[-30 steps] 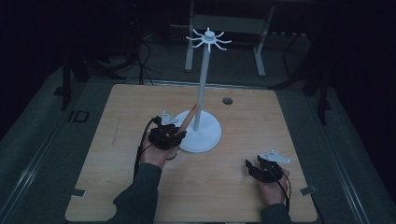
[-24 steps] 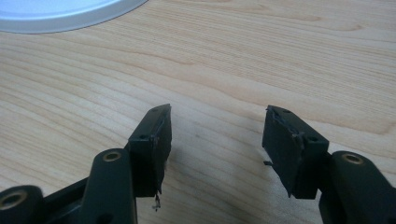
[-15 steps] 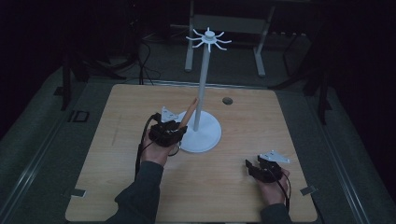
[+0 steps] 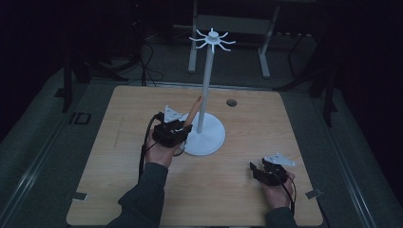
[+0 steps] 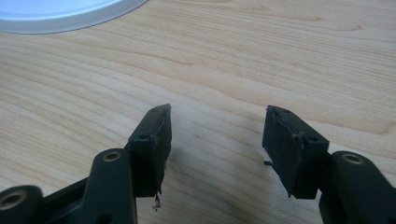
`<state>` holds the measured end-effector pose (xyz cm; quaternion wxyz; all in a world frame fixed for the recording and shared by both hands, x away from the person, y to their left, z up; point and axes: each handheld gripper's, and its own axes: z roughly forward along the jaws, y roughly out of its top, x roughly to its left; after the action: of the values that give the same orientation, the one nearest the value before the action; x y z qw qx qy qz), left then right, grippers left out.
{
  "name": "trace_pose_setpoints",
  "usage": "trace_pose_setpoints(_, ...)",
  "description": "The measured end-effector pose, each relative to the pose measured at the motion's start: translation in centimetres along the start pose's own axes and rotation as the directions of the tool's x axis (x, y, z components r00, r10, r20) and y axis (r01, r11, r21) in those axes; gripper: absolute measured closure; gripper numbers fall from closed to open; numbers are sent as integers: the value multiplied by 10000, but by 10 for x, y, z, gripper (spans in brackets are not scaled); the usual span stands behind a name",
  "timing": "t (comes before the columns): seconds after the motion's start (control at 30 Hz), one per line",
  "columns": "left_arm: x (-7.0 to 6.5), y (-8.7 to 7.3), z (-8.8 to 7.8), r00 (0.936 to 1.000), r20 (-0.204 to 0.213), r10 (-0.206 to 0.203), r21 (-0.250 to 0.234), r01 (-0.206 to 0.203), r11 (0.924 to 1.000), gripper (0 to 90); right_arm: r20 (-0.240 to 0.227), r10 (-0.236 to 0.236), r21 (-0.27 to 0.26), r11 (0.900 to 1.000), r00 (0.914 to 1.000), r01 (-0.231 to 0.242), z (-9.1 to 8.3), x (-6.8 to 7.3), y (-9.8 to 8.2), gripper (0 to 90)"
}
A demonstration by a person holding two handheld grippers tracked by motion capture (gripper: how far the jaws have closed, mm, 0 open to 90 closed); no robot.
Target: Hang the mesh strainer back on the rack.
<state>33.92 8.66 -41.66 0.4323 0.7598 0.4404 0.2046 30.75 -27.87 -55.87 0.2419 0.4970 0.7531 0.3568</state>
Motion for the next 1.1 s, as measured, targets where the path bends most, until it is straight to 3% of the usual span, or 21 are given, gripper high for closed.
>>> trace_pose_setpoints(1.1,-6,19,-15,9999,113,62,-932,-51,9956,692,2,-1,-4,10000,10000,1,0,0,0,418)
